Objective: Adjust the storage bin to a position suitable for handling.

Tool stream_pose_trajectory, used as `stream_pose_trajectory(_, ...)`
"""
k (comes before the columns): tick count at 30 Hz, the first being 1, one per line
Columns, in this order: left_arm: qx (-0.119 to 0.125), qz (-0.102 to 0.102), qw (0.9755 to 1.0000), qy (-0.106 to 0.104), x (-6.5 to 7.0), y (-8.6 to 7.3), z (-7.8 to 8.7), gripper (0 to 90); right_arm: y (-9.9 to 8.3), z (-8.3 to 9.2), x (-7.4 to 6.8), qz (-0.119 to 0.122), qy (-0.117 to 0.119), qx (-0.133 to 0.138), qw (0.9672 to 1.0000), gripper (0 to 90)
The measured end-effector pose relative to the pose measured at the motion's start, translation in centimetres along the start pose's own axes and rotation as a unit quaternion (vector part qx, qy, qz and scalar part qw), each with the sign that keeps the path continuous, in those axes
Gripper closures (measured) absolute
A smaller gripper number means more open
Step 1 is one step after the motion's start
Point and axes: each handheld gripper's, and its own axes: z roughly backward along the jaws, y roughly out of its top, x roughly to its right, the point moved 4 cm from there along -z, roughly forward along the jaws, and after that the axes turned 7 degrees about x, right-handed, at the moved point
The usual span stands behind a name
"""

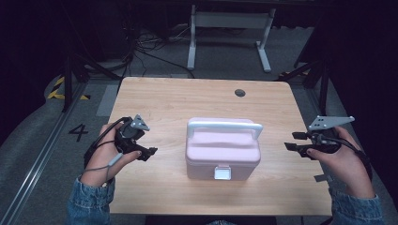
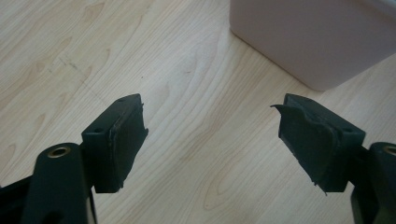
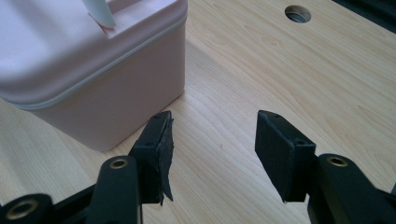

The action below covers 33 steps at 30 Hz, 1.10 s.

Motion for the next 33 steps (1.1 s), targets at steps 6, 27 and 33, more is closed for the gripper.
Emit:
stream_pose_trajectory(6,-0.009,-0.003,1.0,0.003,-0.1,0.2,-0.2,19.7,-0.2,0.2,0.2,-0.003,-0.007,0.001,1.0,48.1)
stream_pose_trajectory(27,0.028,-0.059,0.9966,-0.049,1.1,3.0,0.1,32.5,-1.2,0.2,0.3,-0.017,-0.002,-0.018,0.9997,50.1)
stream_pose_trajectory(33,0.046,-0.066,0.995,-0.059,1.4,4.8,0.7,36.0,-1.6,0.4,0.1,-0.023,-0.002,-0.021,0.9995,49.7)
